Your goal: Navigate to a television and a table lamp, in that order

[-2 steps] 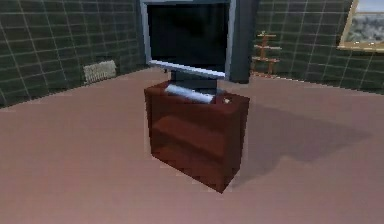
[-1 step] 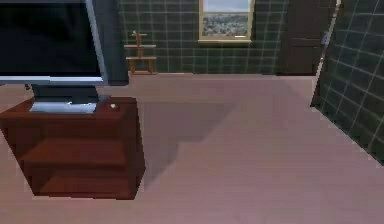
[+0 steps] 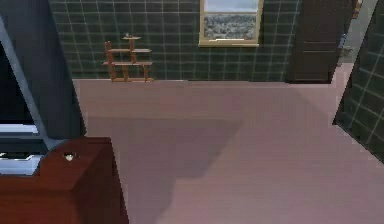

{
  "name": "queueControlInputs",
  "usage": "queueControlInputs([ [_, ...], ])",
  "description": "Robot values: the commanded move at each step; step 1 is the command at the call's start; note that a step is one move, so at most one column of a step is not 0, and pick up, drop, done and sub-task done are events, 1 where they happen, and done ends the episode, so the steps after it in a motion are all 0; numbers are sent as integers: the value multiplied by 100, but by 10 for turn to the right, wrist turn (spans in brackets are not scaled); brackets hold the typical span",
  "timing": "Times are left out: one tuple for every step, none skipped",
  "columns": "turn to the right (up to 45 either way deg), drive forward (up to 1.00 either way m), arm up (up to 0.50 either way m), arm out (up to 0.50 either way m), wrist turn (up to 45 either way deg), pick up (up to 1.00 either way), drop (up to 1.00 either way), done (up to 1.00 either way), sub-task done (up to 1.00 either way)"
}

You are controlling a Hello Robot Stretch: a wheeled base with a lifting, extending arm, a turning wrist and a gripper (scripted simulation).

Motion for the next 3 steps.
queueControlInputs([
  [-450,0,0,0,0,0,0,0,0],
  [0,0,0,0,0,0,0,0,100],
  [450,0,0,0,0,0,0,0,0],
])
